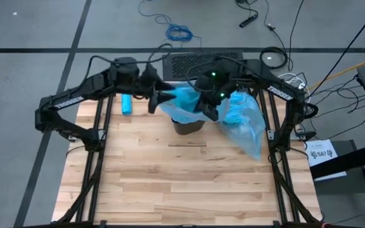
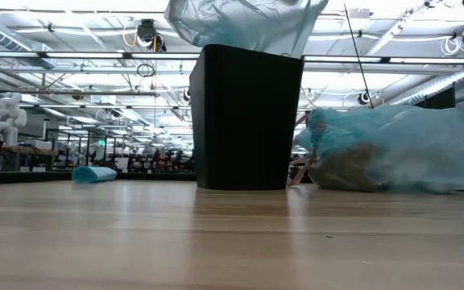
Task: Place trash/remove bag and relplace
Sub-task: Insert the blue trash bag into the trash bin
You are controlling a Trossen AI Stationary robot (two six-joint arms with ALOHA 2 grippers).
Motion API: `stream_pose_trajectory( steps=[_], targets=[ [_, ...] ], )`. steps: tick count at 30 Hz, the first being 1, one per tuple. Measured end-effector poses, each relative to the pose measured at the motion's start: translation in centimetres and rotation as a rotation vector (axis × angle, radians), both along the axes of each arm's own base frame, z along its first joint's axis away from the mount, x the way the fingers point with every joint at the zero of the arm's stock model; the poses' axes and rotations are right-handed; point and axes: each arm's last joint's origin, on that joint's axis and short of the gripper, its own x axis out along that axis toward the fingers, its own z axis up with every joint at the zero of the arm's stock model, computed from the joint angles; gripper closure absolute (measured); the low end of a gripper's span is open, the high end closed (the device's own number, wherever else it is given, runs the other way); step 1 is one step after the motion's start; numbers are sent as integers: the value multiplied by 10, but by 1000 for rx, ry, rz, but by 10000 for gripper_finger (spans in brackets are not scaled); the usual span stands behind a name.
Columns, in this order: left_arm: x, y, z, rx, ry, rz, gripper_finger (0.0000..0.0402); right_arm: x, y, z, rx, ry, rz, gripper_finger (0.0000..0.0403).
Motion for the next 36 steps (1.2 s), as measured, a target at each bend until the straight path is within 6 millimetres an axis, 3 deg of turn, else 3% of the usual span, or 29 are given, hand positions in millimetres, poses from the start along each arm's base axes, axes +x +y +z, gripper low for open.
stream_pose_trajectory(
  steps=[3, 11, 16, 25, 29, 33, 36],
  targets=[
    [2, -4, -5, -77, 57, -118, 206, -2, -9, 0, -86, 10, -90, 403],
    [-3, -6, -32, -304, 320, -63, 206, 2, -25, -3, -161, 18, -173, 403],
    [-5, -6, -27, -346, 286, -20, 206, 4, -26, -3, -198, 2, -137, 403],
    [-14, -8, -39, -457, 436, 89, 206, 23, -57, -40, -248, 190, -233, 403],
    [-14, -5, -50, -447, 535, 180, 206, 31, -70, -50, -422, 257, -378, 403],
    [-19, -1, -60, -404, 645, 353, 206, 36, -80, -43, -615, 213, -534, 403],
    [-23, 2, -61, -333, 673, 460, 206, 37, -84, -34, -646, 137, -552, 403]
  ],
)
